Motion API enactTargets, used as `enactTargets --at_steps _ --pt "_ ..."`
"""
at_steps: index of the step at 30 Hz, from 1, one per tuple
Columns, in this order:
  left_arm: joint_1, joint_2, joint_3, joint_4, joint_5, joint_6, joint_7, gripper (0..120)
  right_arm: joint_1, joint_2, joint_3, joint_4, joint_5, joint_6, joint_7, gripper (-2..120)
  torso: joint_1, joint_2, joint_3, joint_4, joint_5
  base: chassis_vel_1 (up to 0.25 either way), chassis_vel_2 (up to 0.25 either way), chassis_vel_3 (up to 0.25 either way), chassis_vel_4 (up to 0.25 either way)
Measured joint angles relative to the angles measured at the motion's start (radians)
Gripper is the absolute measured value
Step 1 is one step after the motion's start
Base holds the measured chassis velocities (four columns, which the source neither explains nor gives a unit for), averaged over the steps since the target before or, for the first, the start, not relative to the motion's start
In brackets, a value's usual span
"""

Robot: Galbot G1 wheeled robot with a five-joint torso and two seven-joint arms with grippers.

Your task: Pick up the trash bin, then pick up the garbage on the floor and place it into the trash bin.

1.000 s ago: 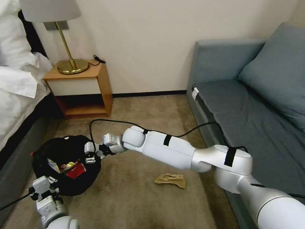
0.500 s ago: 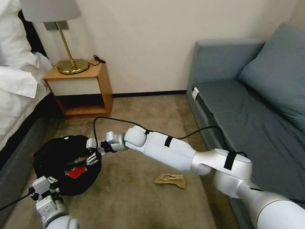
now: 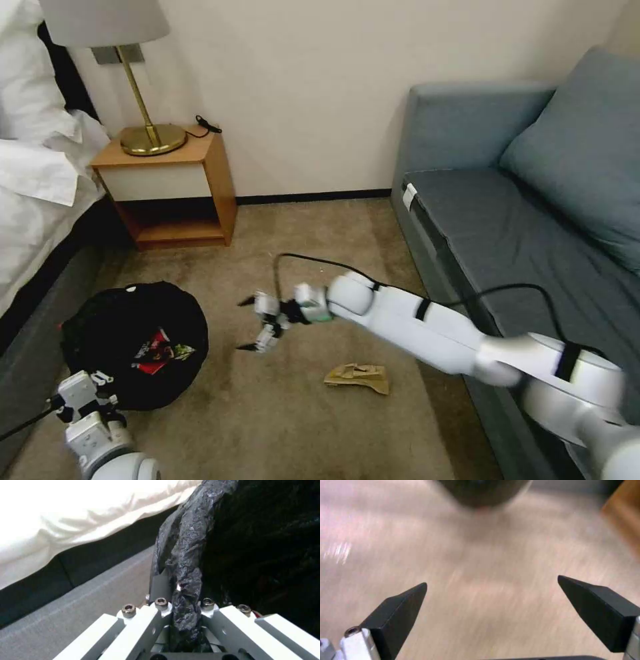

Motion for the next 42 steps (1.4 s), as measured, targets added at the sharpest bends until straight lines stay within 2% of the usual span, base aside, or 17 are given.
enactTargets --at_steps 2,6,18,20,27,34,42 --pt "0.0 0.0 0.0 0.0 0.0 0.0 0.0 3 -0.012 -0.006 0.005 -0.004 -0.01 0.004 -0.003 100 0.0 0.0 0.0 0.0001 0.0 0.0 0.0 0.0 0.0" --pt "0.002 0.0 0.009 -0.003 0.003 -0.001 0.0 3 -0.149 -0.045 0.09 -0.039 -0.086 0.037 -0.026 100 0.0 0.0 0.0 0.0002 0.0 0.0 0.0 0.0 0.0" --pt "0.015 0.0 0.021 -0.002 0.021 -0.02 0.0 3 -0.281 -0.067 0.257 -0.056 -0.119 0.059 -0.028 100 0.0 0.0 0.0 0.0003 -0.0003 0.0 0.0 0.0 0.0" --pt "0.022 0.0 0.026 -0.001 0.023 -0.029 0.0 3 -0.318 -0.066 0.33 -0.066 -0.124 0.062 -0.027 100 0.0 0.0 0.0 0.0003 -0.0004 0.0 0.0 0.0 0.0" --pt "0.033 0.0 0.026 -0.003 0.024 -0.034 0.0 3 -0.346 -0.074 0.406 -0.128 -0.111 0.065 -0.049 100 0.0 0.0 0.0 0.0004 -0.0002 0.0 0.0 0.0 0.0" --pt "0.041 0.0 0.026 -0.003 0.024 -0.038 0.0 3 -0.379 -0.106 0.457 -0.179 -0.1 0.066 -0.117 100 0.0 0.0 0.0 0.0003 -0.0003 0.0 0.0 0.0 0.0" --pt "0.046 0.0 0.027 -0.006 0.025 -0.038 0.0 3 -0.385 -0.081 0.499 -0.254 -0.128 0.07 -0.149 99 0.0 0.0 0.0 0.0003 -0.0004 0.0 0.0 0.0 0.0"
